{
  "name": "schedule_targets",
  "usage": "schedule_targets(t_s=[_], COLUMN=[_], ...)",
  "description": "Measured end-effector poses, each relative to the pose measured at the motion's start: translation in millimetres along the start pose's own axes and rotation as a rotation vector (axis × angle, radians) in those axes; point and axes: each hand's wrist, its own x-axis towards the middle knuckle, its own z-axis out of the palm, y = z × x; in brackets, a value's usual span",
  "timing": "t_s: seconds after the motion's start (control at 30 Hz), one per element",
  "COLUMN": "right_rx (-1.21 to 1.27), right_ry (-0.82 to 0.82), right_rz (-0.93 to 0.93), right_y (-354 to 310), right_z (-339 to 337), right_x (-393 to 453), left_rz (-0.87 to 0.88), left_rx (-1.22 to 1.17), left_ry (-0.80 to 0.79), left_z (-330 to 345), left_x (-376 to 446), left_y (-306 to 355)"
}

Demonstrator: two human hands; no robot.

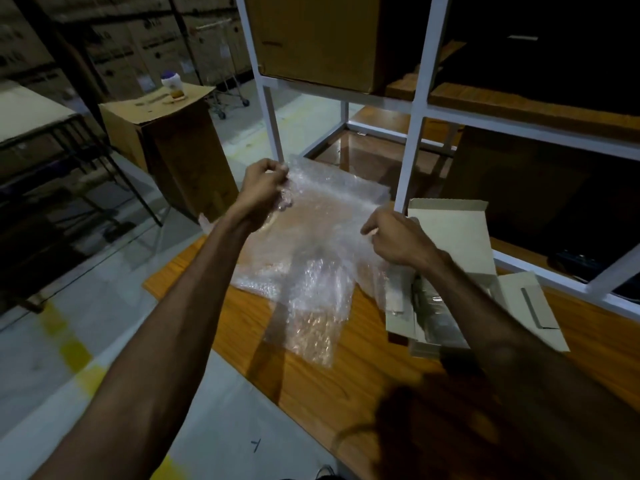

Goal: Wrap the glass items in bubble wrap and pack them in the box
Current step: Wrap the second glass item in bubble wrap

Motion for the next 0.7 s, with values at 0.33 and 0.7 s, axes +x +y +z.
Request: schedule_targets(t_s=[0.33,0.7], right_rx=[-0.157,0.850], right_ry=[-0.008,0.170], right_rz=[0.025,-0.066], right_y=[22,-41], right_z=[7,17], right_x=[55,14], left_rz=[-0.490,-0.329], left_rx=[-0.456,-0.009], left_ry=[0.033,-0.060], left_z=[-44,-56], left_x=[9,-22], left_y=[-15,-23])
